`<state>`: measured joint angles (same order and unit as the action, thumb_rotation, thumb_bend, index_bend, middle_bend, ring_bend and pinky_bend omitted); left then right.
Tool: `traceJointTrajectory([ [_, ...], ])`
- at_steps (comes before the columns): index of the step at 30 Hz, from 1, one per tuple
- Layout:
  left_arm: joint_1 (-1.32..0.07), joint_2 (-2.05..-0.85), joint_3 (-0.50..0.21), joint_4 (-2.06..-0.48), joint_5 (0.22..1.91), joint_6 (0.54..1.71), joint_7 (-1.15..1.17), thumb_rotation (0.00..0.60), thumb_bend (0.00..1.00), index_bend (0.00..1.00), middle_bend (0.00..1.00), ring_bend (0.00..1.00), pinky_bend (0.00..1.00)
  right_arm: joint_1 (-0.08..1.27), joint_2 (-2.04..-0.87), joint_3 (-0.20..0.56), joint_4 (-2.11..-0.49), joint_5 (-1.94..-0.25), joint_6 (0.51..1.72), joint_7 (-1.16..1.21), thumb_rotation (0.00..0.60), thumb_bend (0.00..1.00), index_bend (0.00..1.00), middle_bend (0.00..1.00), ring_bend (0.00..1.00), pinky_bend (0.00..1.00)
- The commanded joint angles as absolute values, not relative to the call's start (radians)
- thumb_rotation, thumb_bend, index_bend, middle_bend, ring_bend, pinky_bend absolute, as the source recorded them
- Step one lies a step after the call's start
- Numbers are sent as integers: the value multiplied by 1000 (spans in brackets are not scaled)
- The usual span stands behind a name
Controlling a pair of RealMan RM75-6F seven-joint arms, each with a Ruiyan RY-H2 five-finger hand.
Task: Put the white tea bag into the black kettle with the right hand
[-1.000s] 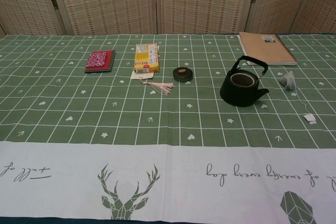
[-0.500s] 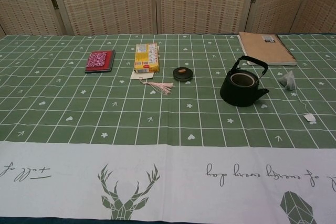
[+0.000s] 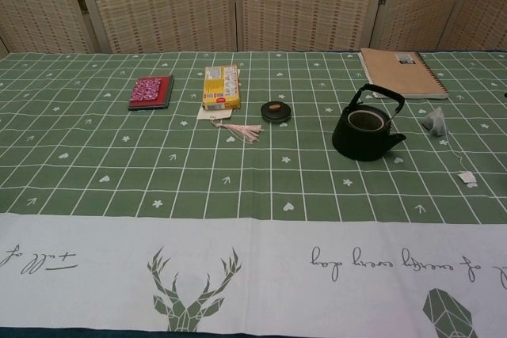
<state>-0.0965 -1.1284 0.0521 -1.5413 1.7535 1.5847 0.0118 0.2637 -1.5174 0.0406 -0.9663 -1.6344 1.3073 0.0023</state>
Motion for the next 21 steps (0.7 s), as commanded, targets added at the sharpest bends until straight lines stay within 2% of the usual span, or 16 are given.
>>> traceJointTrajectory([
  [1, -100, -1129, 52, -1540, 1751, 1577, 11, 600, 281, 0, 0, 34, 34, 286, -1542, 45, -938, -1617, 1274, 4, 600, 285, 475, 0, 0, 0],
  [4, -103, -1128, 51, -1540, 1745, 1569, 8, 600, 282, 0, 0, 34, 35, 314, -1560, 47, -918, -1606, 1232, -11, 600, 288, 475, 0, 0, 0],
  [9, -105, -1124, 49, -1536, 1738, 1569, -6, 600, 282, 0, 0, 34, 35, 366, -1560, 46, -932, -1610, 1180, -40, 600, 346, 490, 0, 0, 0],
  [14, -107, -1122, 46, -1533, 1732, 1568, -18, 600, 282, 0, 0, 34, 33, 417, -1508, 54, -1007, -1592, 1105, -124, 600, 395, 517, 0, 0, 0],
  [21, -108, -1124, 45, -1528, 1734, 1569, -14, 600, 282, 0, 0, 34, 35, 429, -1461, 54, -1109, -1541, 1050, -200, 600, 397, 506, 0, 0, 0],
])
